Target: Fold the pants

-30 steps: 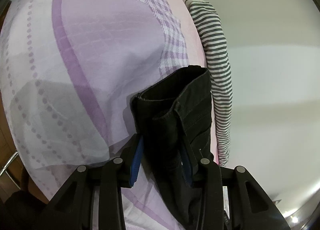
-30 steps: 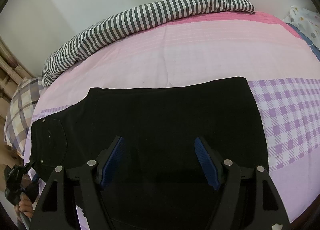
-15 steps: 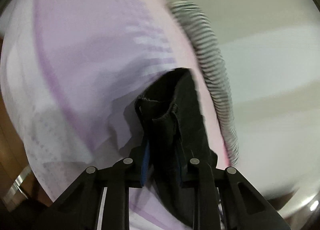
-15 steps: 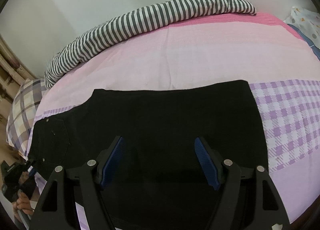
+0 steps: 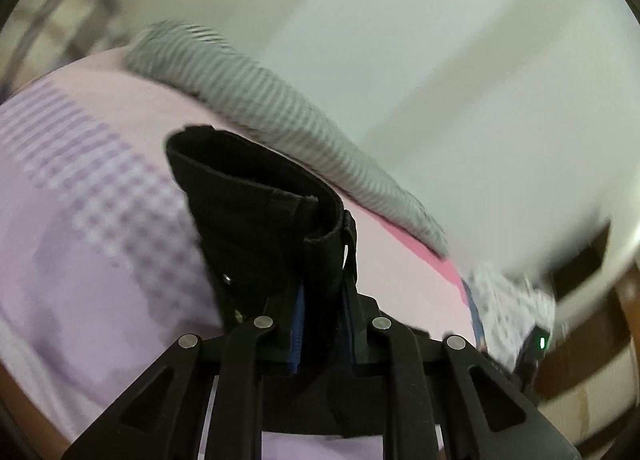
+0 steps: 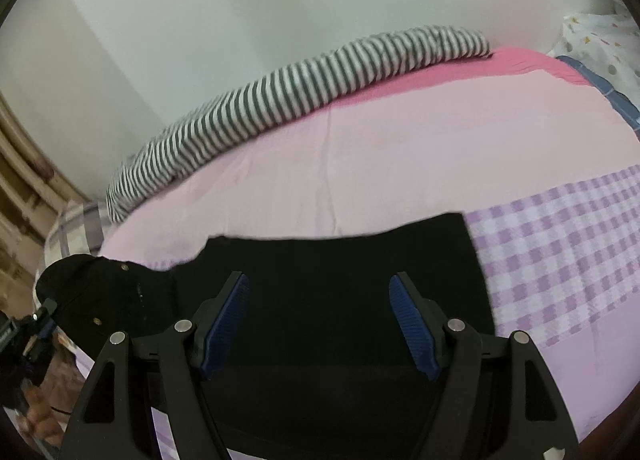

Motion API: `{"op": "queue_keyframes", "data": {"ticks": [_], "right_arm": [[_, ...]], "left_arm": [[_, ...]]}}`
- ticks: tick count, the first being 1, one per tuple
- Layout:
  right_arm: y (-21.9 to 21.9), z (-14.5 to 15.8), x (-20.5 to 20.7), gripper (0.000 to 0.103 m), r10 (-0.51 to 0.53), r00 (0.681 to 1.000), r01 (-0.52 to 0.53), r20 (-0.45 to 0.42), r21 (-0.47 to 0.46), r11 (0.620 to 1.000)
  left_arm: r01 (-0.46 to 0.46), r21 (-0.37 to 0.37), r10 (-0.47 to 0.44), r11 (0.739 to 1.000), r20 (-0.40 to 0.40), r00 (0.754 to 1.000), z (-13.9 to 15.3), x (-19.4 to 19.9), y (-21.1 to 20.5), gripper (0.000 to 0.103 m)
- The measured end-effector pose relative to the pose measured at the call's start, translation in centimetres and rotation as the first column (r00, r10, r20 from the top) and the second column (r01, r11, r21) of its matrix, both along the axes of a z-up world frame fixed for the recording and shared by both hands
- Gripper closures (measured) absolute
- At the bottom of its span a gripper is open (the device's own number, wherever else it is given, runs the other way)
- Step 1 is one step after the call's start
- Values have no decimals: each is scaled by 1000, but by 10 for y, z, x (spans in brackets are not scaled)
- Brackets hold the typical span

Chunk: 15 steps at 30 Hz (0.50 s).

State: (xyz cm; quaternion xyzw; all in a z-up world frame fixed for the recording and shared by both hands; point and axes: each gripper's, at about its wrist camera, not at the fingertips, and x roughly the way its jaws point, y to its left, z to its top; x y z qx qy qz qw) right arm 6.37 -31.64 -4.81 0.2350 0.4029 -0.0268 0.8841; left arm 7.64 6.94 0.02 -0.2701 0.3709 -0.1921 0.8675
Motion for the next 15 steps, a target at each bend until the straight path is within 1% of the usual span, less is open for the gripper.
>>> {"op": "queue_keyframes", "data": {"ticks": [2, 3, 6, 7, 9, 11, 12, 15], "right_arm": [[-10, 5, -6, 32, -26, 1000, 26, 16, 18, 1000], [-15, 6, -9, 32, -37, 999, 36, 24, 29, 999], [-26, 7, -16, 32, -66, 997, 64, 40, 46, 997], [-30, 7, -18, 32, -76, 996, 74, 43, 50, 996], [-38, 6, -21, 32, -98, 994, 95, 46, 68, 993], [-43, 2, -21, 32, -106, 993, 101, 43, 92, 991], [-44, 2, -19, 32, -103, 994, 99, 39, 98, 990], [-43, 1, -16, 32, -83, 996, 80, 30, 104, 991]], "left_arm": [[75, 8, -75, 997, 1, 997, 2, 4, -25, 89], [118, 16, -118, 993, -4, 993, 1, 5, -42, 89], [208, 38, -207, 977, -21, 978, -3, 4, -79, 90], [256, 46, -255, 966, -34, 966, -8, 4, -97, 90], [300, 84, -297, 950, -46, 954, -16, 4, -120, 90], [362, 110, -355, 926, -77, 932, -30, 3, -146, 90], [379, 112, -370, 919, -93, 924, -35, 4, -153, 90], [452, 122, -435, 883, -146, 889, -53, -1, -182, 90]]}}
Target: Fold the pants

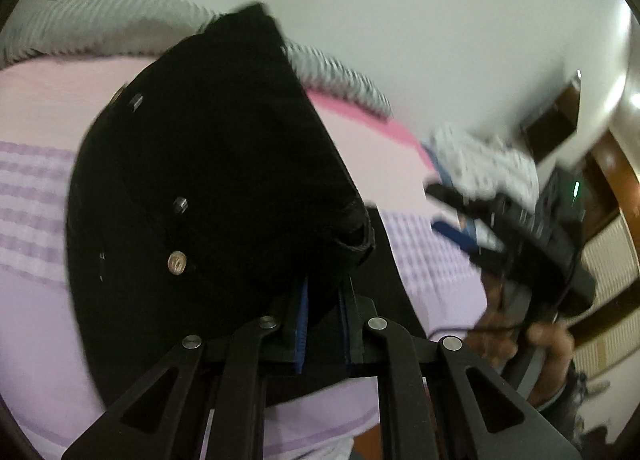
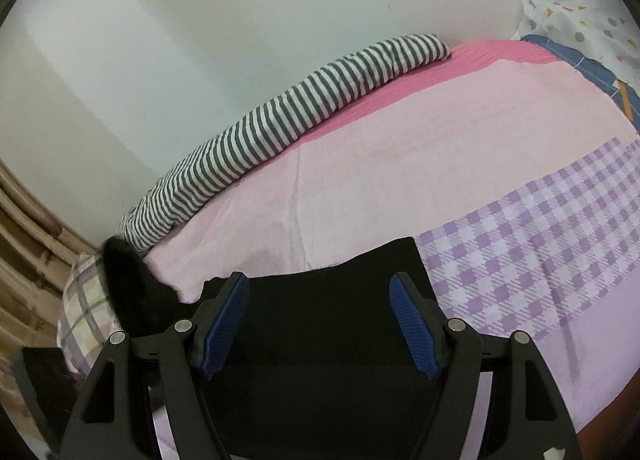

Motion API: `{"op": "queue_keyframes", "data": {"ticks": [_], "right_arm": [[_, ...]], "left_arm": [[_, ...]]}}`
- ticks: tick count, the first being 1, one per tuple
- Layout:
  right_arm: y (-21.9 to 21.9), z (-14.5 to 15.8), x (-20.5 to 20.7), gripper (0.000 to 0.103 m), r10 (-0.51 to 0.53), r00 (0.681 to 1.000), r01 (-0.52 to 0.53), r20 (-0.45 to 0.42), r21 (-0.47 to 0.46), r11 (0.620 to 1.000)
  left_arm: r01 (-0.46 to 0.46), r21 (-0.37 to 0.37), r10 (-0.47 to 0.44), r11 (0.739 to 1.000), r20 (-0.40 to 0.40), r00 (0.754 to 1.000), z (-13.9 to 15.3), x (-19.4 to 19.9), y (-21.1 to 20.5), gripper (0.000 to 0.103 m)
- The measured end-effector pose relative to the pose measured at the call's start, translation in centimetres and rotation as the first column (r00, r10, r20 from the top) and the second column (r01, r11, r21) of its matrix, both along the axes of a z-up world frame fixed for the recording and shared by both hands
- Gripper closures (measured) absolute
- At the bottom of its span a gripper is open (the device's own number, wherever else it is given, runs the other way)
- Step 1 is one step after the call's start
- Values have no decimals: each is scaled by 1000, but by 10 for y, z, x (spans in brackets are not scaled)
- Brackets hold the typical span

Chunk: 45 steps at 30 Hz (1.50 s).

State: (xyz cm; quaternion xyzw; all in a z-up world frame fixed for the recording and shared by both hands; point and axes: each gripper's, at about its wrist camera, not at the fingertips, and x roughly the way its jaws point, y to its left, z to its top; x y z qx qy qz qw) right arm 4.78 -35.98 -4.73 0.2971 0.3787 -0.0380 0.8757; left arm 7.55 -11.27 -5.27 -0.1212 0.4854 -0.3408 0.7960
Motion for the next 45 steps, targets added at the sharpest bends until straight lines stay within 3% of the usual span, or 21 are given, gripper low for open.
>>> {"op": "queue_keyframes", "data": {"ticks": [2, 6, 11, 17, 21, 25, 33, 38, 45], "right_arm": [[0, 1, 1, 32, 13, 1000, -13, 2, -2, 1000], [-4, 0, 3, 32, 28, 1000, -28, -12, 13, 1000], [-13, -9, 8, 32, 37, 998, -35, -45, 48, 998], [-10, -14, 12, 32, 81, 994, -76, -67, 71, 995], [-6, -26, 17, 32, 151, 984, -137, -91, 141, 980], [4, -39, 22, 32, 237, 965, -211, -115, 202, 956], [13, -57, 26, 32, 289, 946, -251, -150, 232, 940], [14, -65, 28, 32, 300, 938, -257, -174, 232, 938], [19, -81, 34, 36, 336, 922, -283, -194, 255, 924]], "left_arm": [[47, 12, -46, 999, -33, 998, -9, -3, -16, 90], [101, 107, -90, 989, -100, 991, -28, 3, -42, 90], [139, 162, -119, 977, -125, 985, -31, 6, -51, 84], [218, 168, -188, 961, -179, 966, -31, -11, -57, 79], [224, 177, -198, 958, -154, 968, -21, -17, -50, 77], [176, 199, -159, 964, -100, 982, -7, -18, -32, 70], [4, 263, -4, 965, -2, 1000, 5, -8, 18, 68], [-153, 335, 141, 930, 59, 988, 3, 3, 58, 66], [-268, 402, 264, 876, 66, 962, -15, 18, 92, 61]]}}
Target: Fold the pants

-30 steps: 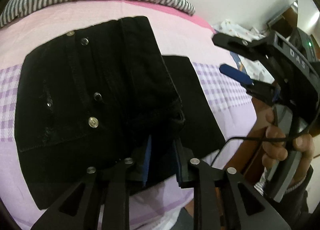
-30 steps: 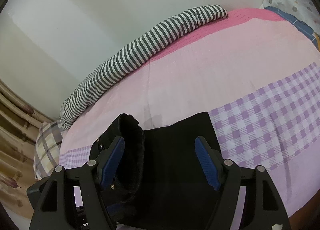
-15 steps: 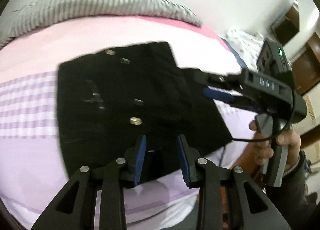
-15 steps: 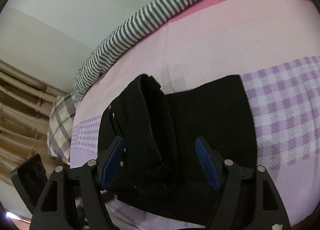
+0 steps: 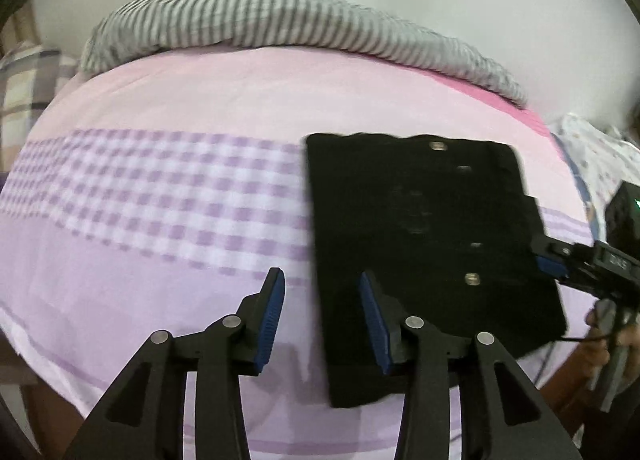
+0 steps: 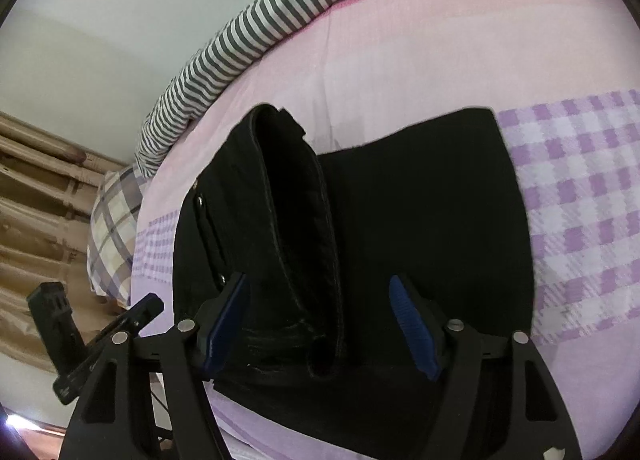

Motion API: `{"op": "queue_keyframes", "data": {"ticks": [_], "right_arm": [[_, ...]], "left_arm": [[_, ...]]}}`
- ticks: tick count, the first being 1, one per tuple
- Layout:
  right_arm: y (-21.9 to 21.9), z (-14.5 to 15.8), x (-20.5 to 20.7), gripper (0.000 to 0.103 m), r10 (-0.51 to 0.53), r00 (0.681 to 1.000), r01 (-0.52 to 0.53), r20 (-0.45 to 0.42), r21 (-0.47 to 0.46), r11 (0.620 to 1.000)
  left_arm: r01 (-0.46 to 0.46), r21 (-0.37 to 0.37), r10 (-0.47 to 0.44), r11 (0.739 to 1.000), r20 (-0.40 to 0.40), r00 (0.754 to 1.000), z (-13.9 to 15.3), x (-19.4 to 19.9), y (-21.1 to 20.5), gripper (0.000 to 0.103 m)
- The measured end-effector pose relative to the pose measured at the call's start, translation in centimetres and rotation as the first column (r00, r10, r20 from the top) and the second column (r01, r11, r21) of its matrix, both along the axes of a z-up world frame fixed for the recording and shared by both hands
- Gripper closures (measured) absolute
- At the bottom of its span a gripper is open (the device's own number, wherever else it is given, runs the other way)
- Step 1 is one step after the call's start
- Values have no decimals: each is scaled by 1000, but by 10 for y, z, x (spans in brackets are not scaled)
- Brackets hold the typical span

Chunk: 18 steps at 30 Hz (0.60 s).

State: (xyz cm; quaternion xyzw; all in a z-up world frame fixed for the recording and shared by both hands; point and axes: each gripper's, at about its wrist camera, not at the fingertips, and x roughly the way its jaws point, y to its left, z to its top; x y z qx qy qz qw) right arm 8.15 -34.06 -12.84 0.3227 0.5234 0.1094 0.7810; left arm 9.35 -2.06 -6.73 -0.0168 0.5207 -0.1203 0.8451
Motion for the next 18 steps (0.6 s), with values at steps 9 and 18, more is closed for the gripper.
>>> {"op": "queue_keyframes", "data": {"ticks": [9, 18], "right_arm": [[1, -10, 18, 41, 68, 997, -70, 34, 75, 995], [23, -12, 31, 56, 130, 990, -133, 52, 74, 988]], "left_arm": [[-75, 11, 76, 997, -39, 996, -13, 9, 27, 59], [-80, 63, 84, 995, -59, 995, -23, 11, 24, 57]]}}
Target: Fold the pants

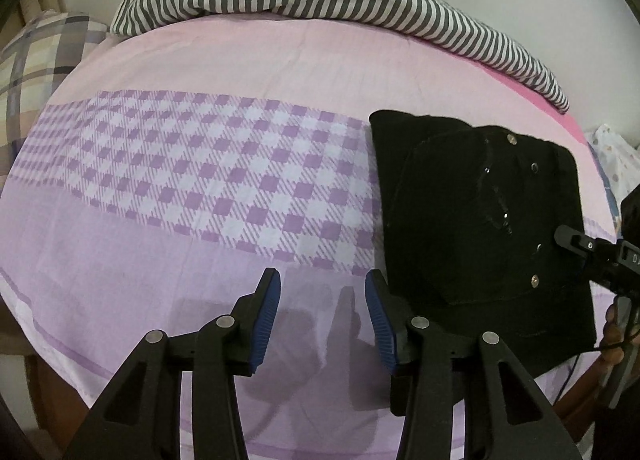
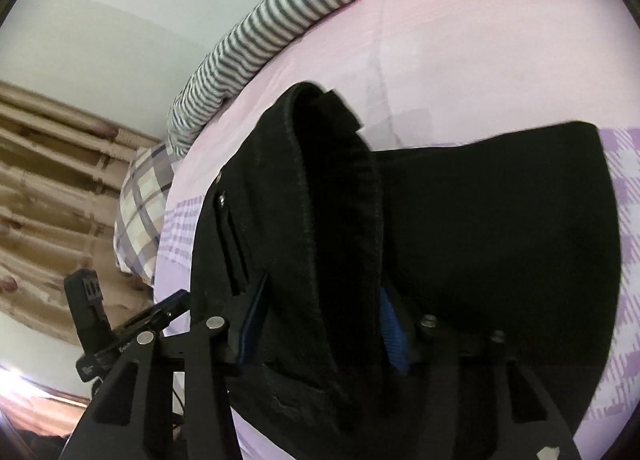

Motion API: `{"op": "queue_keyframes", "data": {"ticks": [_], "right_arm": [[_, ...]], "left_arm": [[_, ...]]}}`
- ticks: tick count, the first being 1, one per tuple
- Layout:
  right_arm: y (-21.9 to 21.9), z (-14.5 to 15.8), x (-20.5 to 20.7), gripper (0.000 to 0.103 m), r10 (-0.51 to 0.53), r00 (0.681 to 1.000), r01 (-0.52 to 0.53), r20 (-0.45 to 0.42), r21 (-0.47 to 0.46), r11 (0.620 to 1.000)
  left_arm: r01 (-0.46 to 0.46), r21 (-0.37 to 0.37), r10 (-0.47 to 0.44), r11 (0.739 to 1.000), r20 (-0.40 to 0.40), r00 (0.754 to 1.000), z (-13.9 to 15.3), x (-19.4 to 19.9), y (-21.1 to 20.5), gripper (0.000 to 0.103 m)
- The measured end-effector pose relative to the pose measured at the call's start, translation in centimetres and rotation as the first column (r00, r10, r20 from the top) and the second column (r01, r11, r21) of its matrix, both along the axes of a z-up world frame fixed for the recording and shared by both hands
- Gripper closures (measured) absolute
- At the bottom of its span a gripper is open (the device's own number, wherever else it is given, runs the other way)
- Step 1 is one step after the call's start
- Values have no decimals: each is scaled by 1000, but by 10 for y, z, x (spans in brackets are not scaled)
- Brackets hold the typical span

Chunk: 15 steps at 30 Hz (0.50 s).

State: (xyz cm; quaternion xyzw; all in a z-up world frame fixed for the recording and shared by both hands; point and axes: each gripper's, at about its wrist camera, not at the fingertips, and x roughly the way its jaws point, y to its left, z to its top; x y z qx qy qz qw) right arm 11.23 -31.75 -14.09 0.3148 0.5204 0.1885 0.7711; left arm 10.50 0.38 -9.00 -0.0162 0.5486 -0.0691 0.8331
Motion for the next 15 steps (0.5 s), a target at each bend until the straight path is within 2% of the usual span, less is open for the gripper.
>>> {"op": "queue_keyframes", "data": {"ticks": [1, 2, 5, 11, 15], "right_arm": [[1, 0, 0, 60, -4, 1000, 4, 0, -1, 1000], [2, 1, -1, 69, -12, 1000, 12, 1, 0, 1000], [9, 8, -6, 80, -32, 999, 32, 14, -30, 999], [21, 37, -18, 87, -60, 996, 66, 58, -113, 991], [26, 56, -30, 88, -83, 991, 95, 102, -115, 989]], "left_arm": [[2, 10, -2, 1000, -1, 1000, -1, 0, -1, 57], [4, 18, -4, 1000, -2, 1000, -2, -1, -2, 57], [4, 27, -4, 1000, -6, 1000, -3, -2, -2, 57], [4, 44, -4, 999, 4, 1000, -1, -4, -2, 57], [8, 48, -8, 999, 13, 1000, 1, -5, -1, 56]]}}
